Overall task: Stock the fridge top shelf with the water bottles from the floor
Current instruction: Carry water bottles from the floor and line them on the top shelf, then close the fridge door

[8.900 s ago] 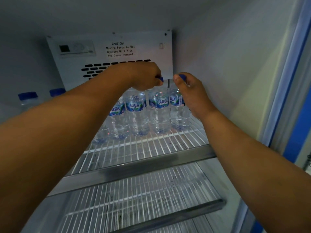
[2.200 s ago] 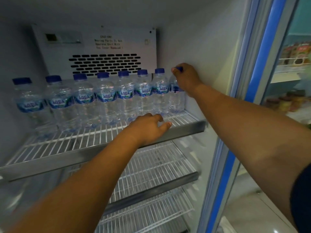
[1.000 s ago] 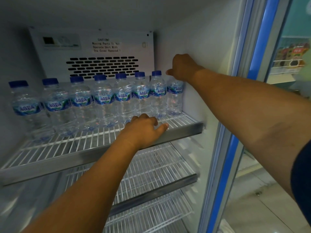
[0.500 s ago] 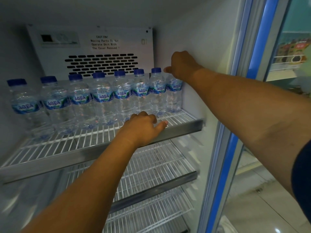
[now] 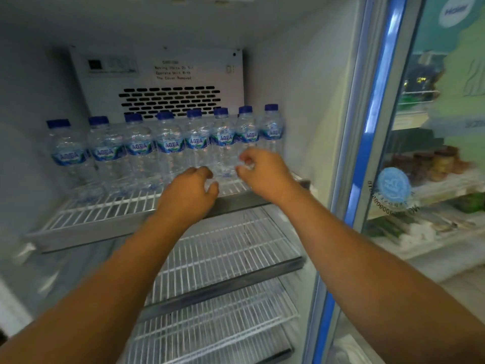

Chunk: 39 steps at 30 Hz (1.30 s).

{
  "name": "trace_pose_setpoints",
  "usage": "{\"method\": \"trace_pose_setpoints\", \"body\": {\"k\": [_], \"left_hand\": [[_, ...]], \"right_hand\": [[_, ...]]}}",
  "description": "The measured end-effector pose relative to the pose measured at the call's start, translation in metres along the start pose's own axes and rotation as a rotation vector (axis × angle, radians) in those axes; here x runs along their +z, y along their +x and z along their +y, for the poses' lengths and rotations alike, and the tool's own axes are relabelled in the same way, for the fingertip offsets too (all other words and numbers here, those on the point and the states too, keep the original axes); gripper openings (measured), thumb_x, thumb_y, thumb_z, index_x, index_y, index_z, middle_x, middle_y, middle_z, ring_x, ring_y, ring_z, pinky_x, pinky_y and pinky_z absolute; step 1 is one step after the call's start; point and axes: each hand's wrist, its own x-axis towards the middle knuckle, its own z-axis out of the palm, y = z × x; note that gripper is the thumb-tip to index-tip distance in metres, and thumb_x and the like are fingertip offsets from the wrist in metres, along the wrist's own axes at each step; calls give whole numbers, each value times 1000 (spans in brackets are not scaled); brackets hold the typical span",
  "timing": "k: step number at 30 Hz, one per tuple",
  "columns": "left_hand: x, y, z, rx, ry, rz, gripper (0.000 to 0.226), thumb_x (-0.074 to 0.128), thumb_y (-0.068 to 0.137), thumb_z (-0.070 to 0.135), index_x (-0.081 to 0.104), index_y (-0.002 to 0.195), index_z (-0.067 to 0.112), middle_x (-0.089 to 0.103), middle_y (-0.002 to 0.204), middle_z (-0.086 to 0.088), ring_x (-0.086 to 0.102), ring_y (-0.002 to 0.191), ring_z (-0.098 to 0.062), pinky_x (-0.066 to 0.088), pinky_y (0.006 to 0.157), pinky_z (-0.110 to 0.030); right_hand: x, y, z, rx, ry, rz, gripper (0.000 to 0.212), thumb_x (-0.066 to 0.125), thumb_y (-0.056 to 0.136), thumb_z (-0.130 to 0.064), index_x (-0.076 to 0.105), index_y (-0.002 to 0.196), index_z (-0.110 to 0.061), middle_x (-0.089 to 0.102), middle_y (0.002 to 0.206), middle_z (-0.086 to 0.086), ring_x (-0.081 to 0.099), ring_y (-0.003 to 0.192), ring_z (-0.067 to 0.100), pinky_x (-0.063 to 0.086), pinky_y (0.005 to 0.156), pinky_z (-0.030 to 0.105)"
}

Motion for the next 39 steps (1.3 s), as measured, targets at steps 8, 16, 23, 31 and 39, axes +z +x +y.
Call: {"method": "trace_pose_setpoints", "body": {"k": [8,16,23,31,39], "left_hand": [[-62,-94,-13,6,-67,56,33,52,91,32,56,121,18,57,124,-8,55,106,-25,39,84,-30],[-118,-209,15,39,-109,54,35,54,90,34,57,121,18,58,126,-5,53,116,-22,38,91,-28],[-155,-298,74,92,-188,0,36,54,91,34,55,123,18,57,129,-3,51,118,-19,33,89,-23],[-180,-372,178,221,-428,-122,38,53,86,45,54,120,28,56,128,6,50,116,-10,42,99,-33],[-162,-428,321,351,-771,-331,46,47,83,54,47,125,35,55,130,10,56,113,-5,48,93,-24]], "right_hand": [[-2,-94,-41,-82,-80,-51,33,59,90,-26,60,121,-16,66,117,10,61,105,27,50,88,35],[-31,-219,-105,-39,78,29,35,63,87,-26,60,121,-18,63,122,4,59,110,19,48,96,35],[-83,-329,-141,16,111,80,35,64,87,-28,59,121,-25,63,121,-7,53,103,2,41,87,18],[-200,-438,-160,-74,161,253,28,64,87,-30,62,115,-28,66,110,-11,60,100,3,49,85,19],[-311,-540,-130,-327,19,862,28,61,85,-13,60,113,-10,49,113,4,50,105,15,38,90,14]]}}
